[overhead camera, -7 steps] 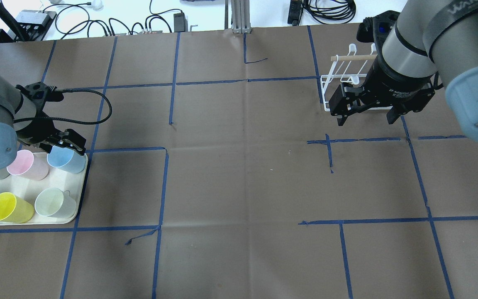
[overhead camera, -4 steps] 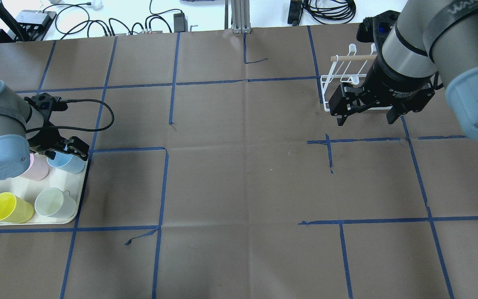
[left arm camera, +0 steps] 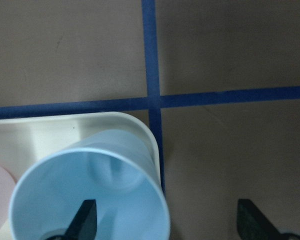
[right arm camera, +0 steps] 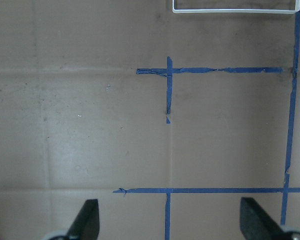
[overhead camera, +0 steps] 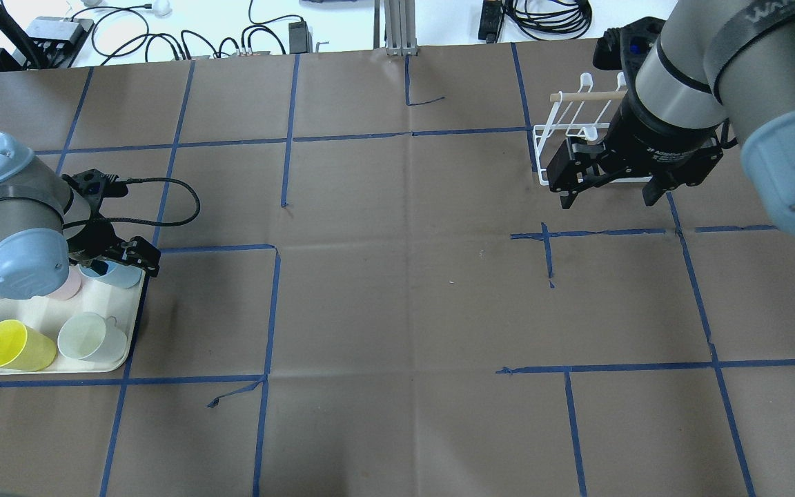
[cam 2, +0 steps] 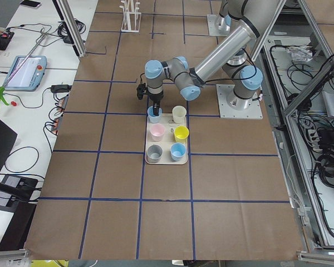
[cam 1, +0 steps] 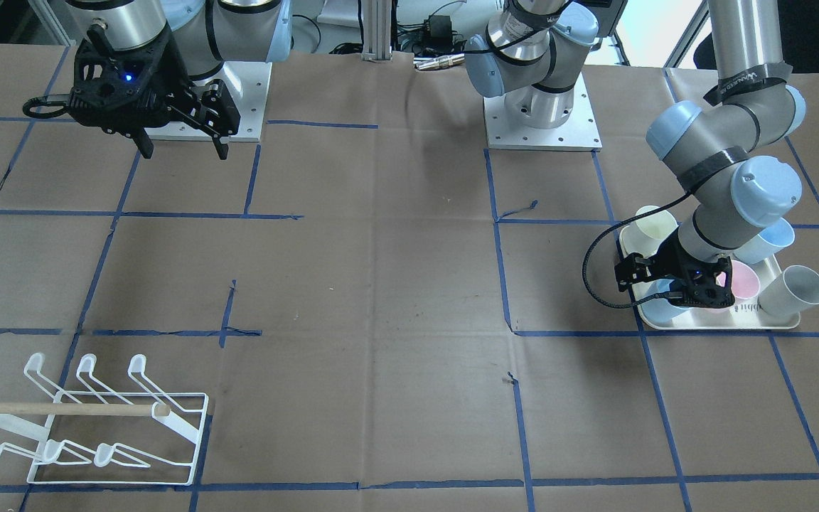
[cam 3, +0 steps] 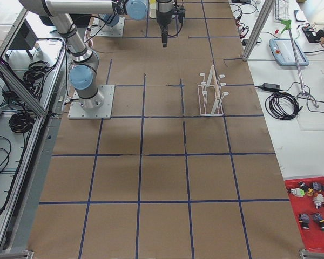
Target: Transfer IKEA cup to right arm and place on rack
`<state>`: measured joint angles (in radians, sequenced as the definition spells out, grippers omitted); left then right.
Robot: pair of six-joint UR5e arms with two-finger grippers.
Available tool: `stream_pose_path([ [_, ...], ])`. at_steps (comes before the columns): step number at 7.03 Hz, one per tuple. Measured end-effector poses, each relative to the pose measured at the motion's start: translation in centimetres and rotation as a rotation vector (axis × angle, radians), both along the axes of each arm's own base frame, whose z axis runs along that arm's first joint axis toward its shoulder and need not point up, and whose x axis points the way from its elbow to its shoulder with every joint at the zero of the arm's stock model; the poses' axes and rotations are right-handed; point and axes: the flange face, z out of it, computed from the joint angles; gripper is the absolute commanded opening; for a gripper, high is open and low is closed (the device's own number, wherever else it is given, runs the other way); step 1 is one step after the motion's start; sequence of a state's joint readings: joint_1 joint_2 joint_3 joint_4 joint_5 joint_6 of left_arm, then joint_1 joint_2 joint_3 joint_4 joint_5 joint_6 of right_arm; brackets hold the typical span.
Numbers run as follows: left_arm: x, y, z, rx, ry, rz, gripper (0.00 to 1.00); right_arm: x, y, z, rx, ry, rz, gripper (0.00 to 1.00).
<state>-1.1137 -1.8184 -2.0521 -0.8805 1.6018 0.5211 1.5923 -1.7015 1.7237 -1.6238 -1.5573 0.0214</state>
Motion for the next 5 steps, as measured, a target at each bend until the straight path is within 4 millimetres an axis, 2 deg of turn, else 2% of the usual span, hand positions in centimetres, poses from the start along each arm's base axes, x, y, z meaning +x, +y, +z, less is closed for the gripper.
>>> stream_pose_path([
  [1,0.1,-0.1,0.2,-0.004,-0.003,-0.001,0.40,0.0,0.0,0.0,-0.001,0.000,0.000,1.00],
  [2,0.1,-0.2,0.6,-0.009,-0.007,-0.001,0.15,0.0,0.0,0.0,-0.001,0.000,0.000,1.00],
  [3,0.1,-0.3,0.8,-0.010,-0.009,-0.001,0.00,0.0,0.0,0.0,-0.002,0.000,0.000,1.00],
  [5,0.1,-0.4,1.2,-0.016,-0.013,0.001,0.00,0.0,0.0,0.1,-0.004,0.000,0.000,1.00],
])
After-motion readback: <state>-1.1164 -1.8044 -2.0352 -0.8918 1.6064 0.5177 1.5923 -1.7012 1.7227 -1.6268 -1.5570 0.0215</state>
